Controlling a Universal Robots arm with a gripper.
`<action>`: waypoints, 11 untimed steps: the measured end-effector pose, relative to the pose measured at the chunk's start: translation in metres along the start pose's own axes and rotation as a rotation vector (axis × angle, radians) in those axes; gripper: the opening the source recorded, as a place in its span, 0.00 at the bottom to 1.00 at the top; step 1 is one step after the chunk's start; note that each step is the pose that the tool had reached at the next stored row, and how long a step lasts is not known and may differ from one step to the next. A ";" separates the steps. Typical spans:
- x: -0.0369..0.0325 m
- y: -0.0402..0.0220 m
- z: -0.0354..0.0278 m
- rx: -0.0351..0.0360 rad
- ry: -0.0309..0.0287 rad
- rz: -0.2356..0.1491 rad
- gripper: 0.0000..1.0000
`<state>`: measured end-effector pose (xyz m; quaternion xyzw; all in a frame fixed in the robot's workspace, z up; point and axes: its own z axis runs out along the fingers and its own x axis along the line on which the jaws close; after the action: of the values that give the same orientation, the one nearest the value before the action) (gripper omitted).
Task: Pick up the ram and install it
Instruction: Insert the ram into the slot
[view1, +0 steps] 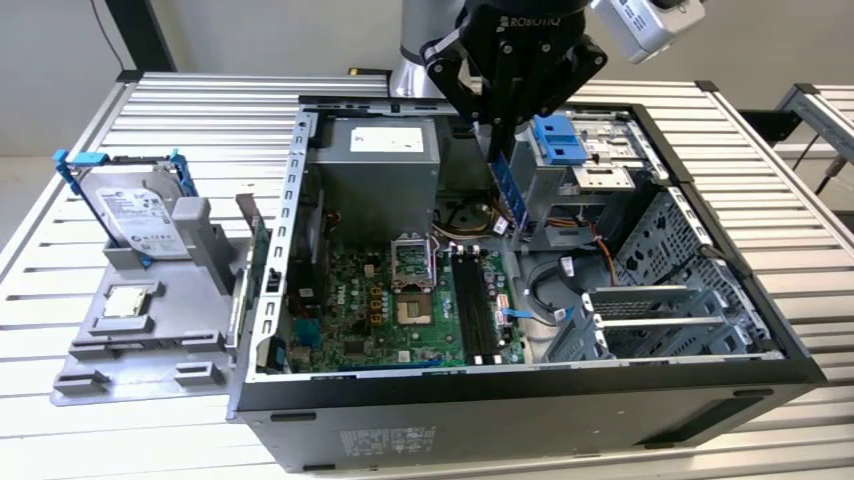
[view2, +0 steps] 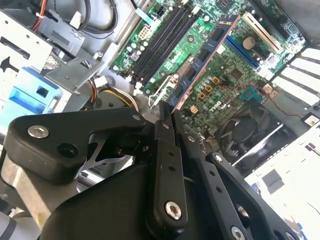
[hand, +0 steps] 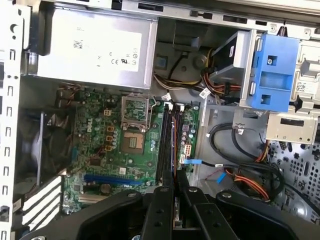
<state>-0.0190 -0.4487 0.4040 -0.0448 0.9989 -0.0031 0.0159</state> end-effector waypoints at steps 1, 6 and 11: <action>0.0000 0.0000 0.0001 0.0000 0.0000 0.000 0.00; -0.0015 -0.0001 0.0008 0.0001 0.0001 0.001 0.00; -0.0055 -0.0005 0.0024 0.0004 0.0004 0.012 0.00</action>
<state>-0.0134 -0.4487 0.4018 -0.0388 0.9991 -0.0032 0.0158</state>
